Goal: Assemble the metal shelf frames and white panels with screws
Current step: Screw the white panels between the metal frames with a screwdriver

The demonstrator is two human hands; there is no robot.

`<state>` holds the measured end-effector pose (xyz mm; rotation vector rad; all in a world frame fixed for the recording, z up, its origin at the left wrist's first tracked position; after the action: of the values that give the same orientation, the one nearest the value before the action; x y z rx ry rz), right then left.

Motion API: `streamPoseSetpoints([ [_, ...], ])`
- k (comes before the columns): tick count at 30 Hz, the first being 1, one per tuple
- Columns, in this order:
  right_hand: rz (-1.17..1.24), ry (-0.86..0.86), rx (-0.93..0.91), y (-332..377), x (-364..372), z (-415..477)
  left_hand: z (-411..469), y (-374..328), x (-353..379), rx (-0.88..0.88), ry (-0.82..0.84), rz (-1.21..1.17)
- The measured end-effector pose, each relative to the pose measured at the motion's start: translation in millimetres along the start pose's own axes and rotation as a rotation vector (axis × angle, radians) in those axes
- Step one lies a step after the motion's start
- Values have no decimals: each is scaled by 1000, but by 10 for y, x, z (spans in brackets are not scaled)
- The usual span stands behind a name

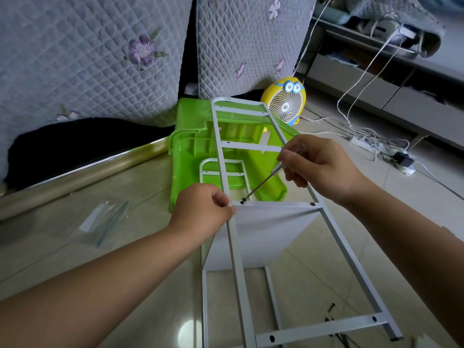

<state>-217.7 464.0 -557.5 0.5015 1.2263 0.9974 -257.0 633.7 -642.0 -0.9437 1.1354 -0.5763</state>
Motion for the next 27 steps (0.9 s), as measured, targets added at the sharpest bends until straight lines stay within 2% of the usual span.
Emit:
streamPoseSetpoints([
  [4,4,0,21,-16,-6,-9,-10,-9,-11,0,1,1],
  [8,-142,66,-47,86,3,52,-5,-4,-14,0,-3,-4],
  [14,-577,319,-322,493,13,249,0,16,-46,-14,31,-50],
  [21,-858,436,-536,559,88,267,33,32,-81,-46,103,-82],
  [27,-904,521,-529,540,-8,179,60,45,-116,-165,121,-119],
])
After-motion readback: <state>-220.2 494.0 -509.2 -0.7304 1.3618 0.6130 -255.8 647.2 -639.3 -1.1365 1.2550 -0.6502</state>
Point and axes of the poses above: each hand's wrist, its own z-axis towards the middle knuckle, its own x-axis out of the palm, y = z × x, the point moved 1 cm from there along z, towards the middle knuckle, and after that the axes turned 13 degrees about -y, right-handed, at the moved point
